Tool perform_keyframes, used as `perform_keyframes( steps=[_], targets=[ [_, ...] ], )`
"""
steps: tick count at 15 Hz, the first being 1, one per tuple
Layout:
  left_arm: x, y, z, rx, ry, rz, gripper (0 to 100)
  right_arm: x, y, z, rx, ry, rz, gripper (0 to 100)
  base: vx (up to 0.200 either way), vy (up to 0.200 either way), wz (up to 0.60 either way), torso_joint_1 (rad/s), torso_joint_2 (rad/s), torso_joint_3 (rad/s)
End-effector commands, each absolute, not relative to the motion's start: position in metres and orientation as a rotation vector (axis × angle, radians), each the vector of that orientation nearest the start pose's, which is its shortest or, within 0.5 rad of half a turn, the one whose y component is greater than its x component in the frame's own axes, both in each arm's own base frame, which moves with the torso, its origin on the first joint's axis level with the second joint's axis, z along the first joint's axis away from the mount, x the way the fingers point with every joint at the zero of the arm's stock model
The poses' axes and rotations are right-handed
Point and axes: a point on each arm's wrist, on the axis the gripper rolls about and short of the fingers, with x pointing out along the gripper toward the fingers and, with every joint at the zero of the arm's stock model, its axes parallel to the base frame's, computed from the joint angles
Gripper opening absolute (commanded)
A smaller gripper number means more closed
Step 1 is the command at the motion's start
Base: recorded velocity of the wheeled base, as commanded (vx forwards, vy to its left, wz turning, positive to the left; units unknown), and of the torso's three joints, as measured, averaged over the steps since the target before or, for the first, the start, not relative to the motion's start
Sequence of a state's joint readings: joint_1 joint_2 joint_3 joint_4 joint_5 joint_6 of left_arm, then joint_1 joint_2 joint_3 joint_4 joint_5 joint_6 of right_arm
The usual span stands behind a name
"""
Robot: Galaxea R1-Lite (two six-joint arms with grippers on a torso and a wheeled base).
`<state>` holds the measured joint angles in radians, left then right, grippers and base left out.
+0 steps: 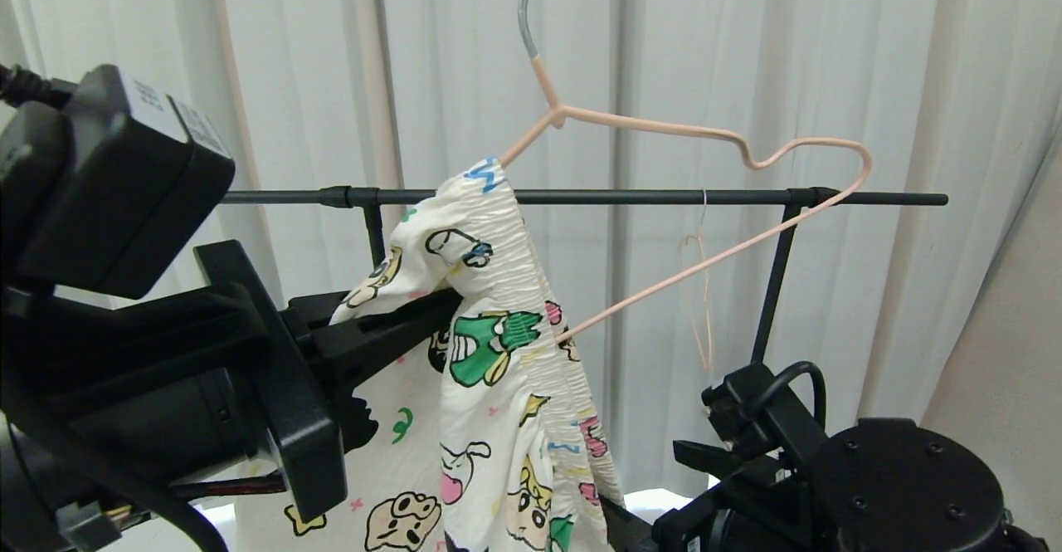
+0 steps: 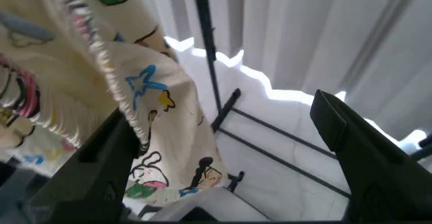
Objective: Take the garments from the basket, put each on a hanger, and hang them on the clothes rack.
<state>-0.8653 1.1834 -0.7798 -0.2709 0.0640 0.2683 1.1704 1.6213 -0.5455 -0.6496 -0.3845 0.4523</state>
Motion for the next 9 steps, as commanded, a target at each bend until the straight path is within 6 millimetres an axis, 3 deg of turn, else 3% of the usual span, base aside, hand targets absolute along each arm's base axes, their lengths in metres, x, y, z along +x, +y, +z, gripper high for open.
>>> perform_keyframes(
  steps=[1,4,9],
  targets=[
    [0.117,-0.135,0.264,0.316,0.017,-0.813,0,0.109,0.230,0.139,0.114,0.473,0.660,0,0.000,0.000,0.00,0.000,0.00,0.000],
    [0.117,-0.134,0.257,0.327,0.039,-0.811,0,0.121,0.221,0.137,0.103,0.450,0.561,0,0.000,0.000,0.00,0.000,0.00,0.000],
    [0.108,-0.120,0.226,0.362,0.124,-0.803,0,0.164,0.176,0.154,0.057,0.353,0.358,0,0.000,0.000,0.00,0.000,0.00,0.000]
  ],
)
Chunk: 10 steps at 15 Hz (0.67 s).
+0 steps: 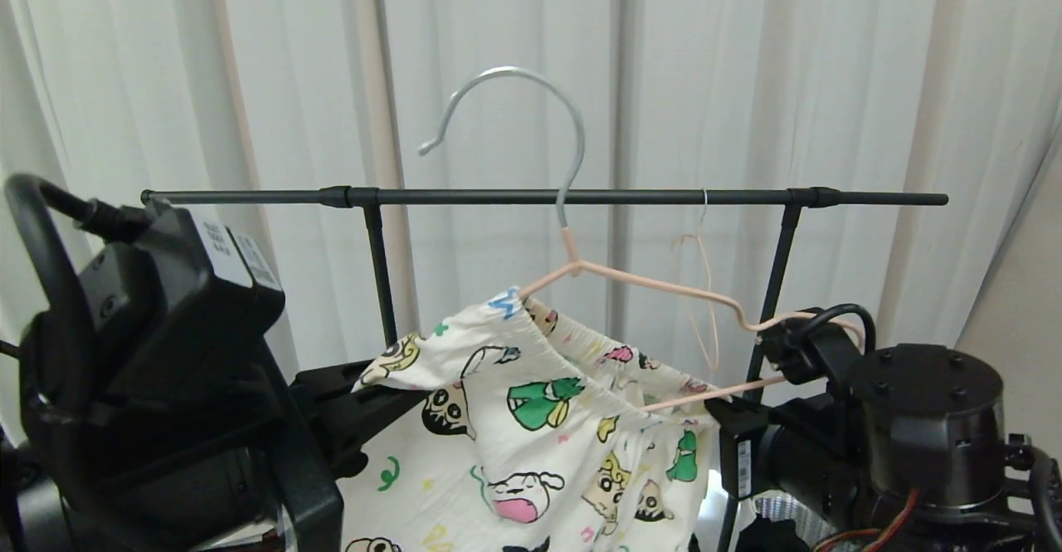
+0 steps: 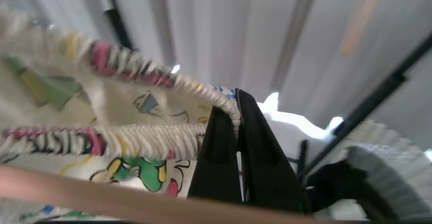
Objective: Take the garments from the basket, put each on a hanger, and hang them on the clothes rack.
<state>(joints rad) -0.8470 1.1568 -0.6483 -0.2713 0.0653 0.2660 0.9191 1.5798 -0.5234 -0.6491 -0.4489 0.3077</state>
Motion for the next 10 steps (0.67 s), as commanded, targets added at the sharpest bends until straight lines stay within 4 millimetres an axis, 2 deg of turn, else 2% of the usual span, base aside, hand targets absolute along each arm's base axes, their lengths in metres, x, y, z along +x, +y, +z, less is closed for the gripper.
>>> perform_keyframes(
  steps=[1,5,9,10],
  targets=[
    [0.107,-0.117,0.222,0.363,0.134,-0.797,0,0.166,0.168,0.155,0.054,0.347,0.335,0,0.000,0.000,0.00,0.000,0.00,0.000],
    [0.115,-0.109,0.221,0.349,0.122,-0.724,0,0.166,0.154,0.153,0.037,0.344,0.299,0,0.000,0.000,0.00,0.000,0.00,0.000],
    [0.120,-0.105,0.222,0.343,0.112,-0.686,0,0.166,0.154,0.152,0.001,0.345,0.306,0,0.000,0.000,0.00,0.000,0.00,0.000],
    [0.121,-0.108,0.226,0.346,0.101,-0.692,0,0.162,0.157,0.152,-0.054,0.341,0.365,0,0.000,0.000,0.00,0.000,0.00,0.000]
  ],
)
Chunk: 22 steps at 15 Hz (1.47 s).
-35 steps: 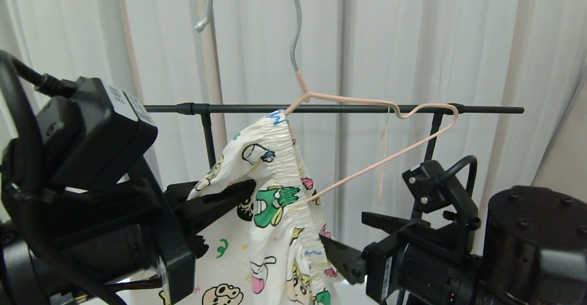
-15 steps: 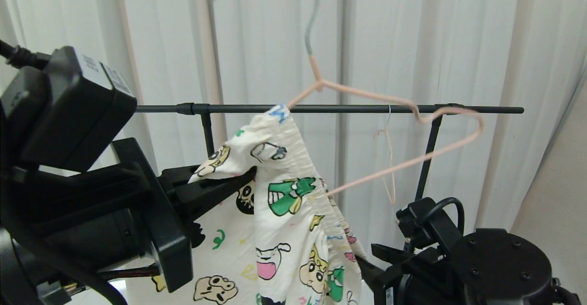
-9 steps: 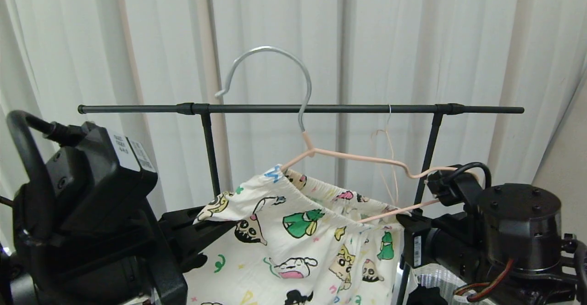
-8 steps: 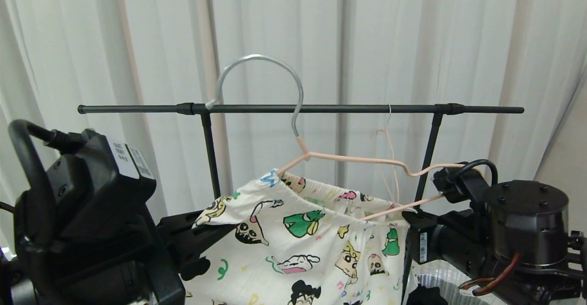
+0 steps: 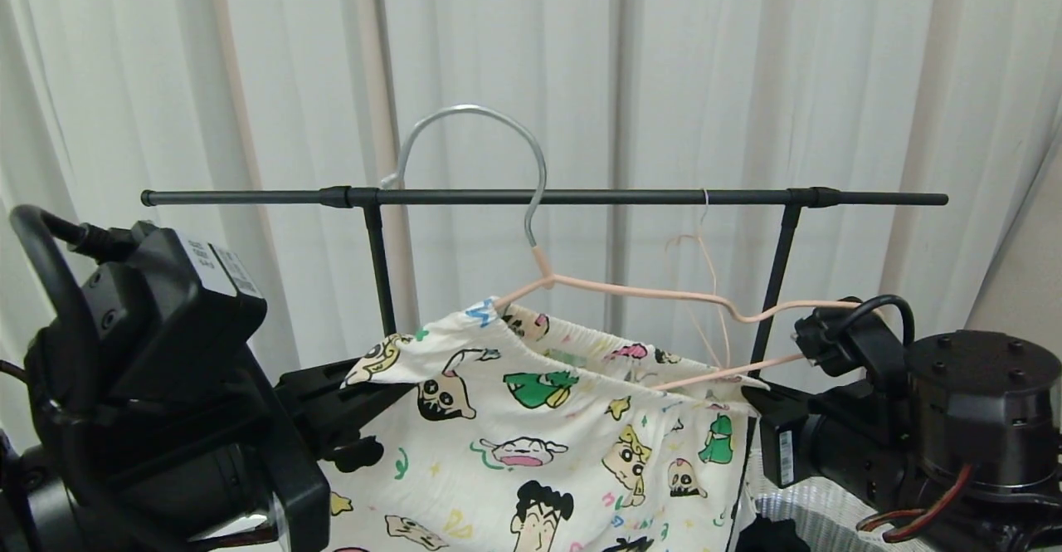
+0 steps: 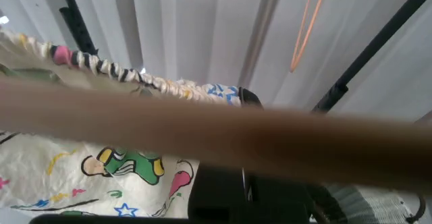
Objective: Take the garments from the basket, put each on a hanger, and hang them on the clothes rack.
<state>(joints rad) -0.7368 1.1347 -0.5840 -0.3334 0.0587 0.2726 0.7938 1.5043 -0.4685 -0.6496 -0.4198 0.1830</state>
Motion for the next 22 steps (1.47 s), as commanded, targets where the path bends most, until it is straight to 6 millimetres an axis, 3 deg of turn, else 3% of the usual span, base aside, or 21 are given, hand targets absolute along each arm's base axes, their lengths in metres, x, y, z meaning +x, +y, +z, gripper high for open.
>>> perform_keyframes(
  steps=[1,4,10,12,17,20,22],
  targets=[
    [0.122,-0.111,0.227,0.353,0.099,-0.701,0,0.159,0.160,0.152,-0.070,0.340,0.401,0,0.000,0.000,0.00,0.000,0.00,0.000],
    [0.129,-0.132,0.233,0.371,0.089,-0.759,0,0.151,0.175,0.146,-0.166,0.351,0.562,0,0.000,0.000,0.00,0.000,0.00,0.000],
    [0.133,-0.136,0.232,0.383,0.097,-0.717,0,0.142,0.180,0.143,-0.182,0.361,0.618,0,0.000,0.000,0.00,0.000,0.00,0.000],
    [0.140,-0.140,0.229,0.398,0.106,-0.622,0,0.138,0.175,0.143,-0.197,0.358,0.652,0,0.000,0.000,0.00,0.000,0.00,0.000],
    [0.145,-0.150,0.231,0.388,0.079,-0.622,0,0.125,0.162,0.143,-0.257,0.330,0.764,0,0.000,0.000,0.00,0.000,0.00,0.000],
    [0.148,-0.147,0.229,0.391,0.089,-0.594,0,0.124,0.154,0.149,-0.234,0.306,0.737,0,0.000,0.000,0.00,0.000,0.00,0.000],
    [0.148,-0.146,0.228,0.397,0.097,-0.556,0,0.129,0.133,0.153,-0.208,0.287,0.650,0,0.000,0.000,0.00,0.000,0.00,0.000]
  ],
)
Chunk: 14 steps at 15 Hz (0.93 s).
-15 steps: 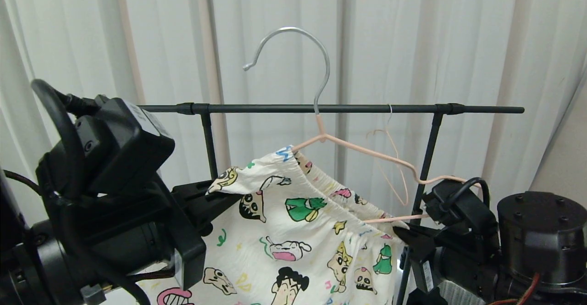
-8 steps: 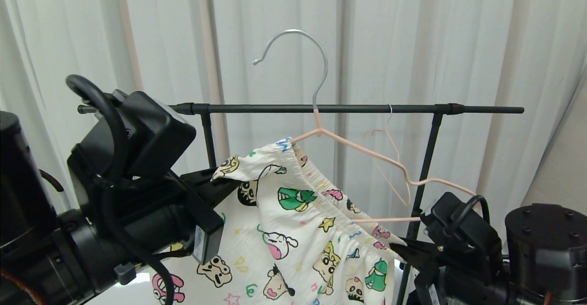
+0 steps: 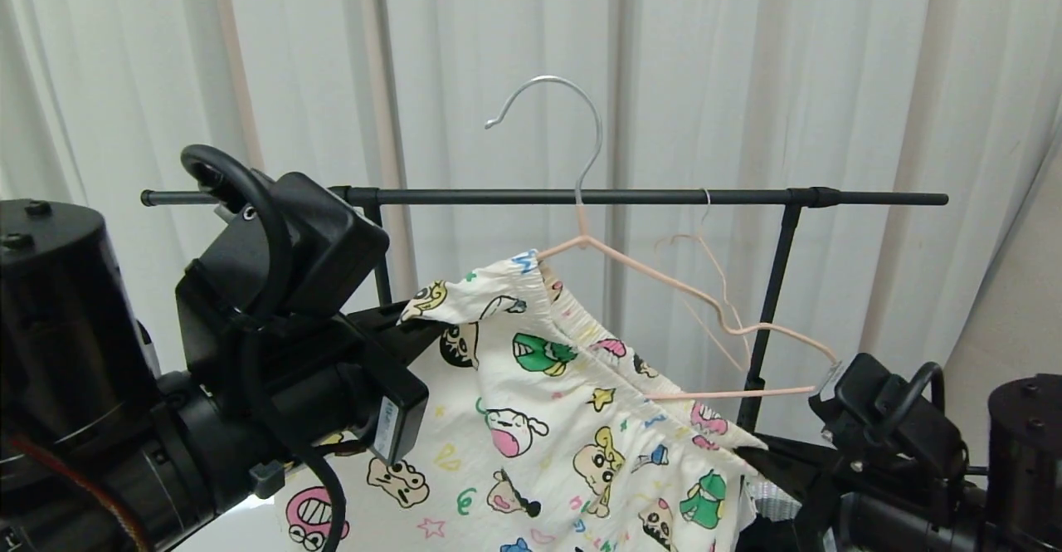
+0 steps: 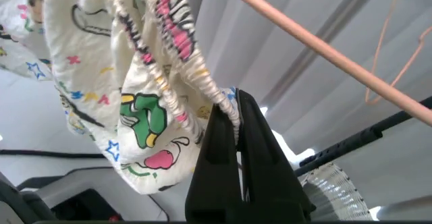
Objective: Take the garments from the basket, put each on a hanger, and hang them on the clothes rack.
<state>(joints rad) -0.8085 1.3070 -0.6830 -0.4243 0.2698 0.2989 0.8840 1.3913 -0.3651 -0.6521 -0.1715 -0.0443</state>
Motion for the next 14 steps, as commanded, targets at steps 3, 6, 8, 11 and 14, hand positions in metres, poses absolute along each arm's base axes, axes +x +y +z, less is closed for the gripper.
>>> perform_keyframes(
  steps=[3,6,8,11,14],
  targets=[
    [0.149,-0.141,0.224,0.400,0.111,-0.530,0,0.140,0.111,0.161,-0.173,0.259,0.526,0,0.000,0.000,0.00,0.000,0.00,0.000],
    [0.146,-0.137,0.222,0.402,0.113,-0.532,0,0.149,0.099,0.163,-0.158,0.255,0.447,0,0.000,0.000,0.00,0.000,0.00,0.000],
    [0.142,-0.134,0.213,0.415,0.136,-0.535,0,0.151,0.097,0.165,-0.153,0.251,0.429,0,0.000,0.000,0.00,0.000,0.00,0.000],
    [0.139,-0.130,0.197,0.455,0.172,-0.539,0,0.153,0.098,0.175,-0.141,0.216,0.435,0,0.000,0.000,0.00,0.000,0.00,0.000],
    [0.145,-0.135,0.186,0.557,0.204,-0.530,0,0.157,0.107,0.201,-0.169,0.200,0.511,0,0.000,0.000,0.00,0.000,0.00,0.000]
  ],
)
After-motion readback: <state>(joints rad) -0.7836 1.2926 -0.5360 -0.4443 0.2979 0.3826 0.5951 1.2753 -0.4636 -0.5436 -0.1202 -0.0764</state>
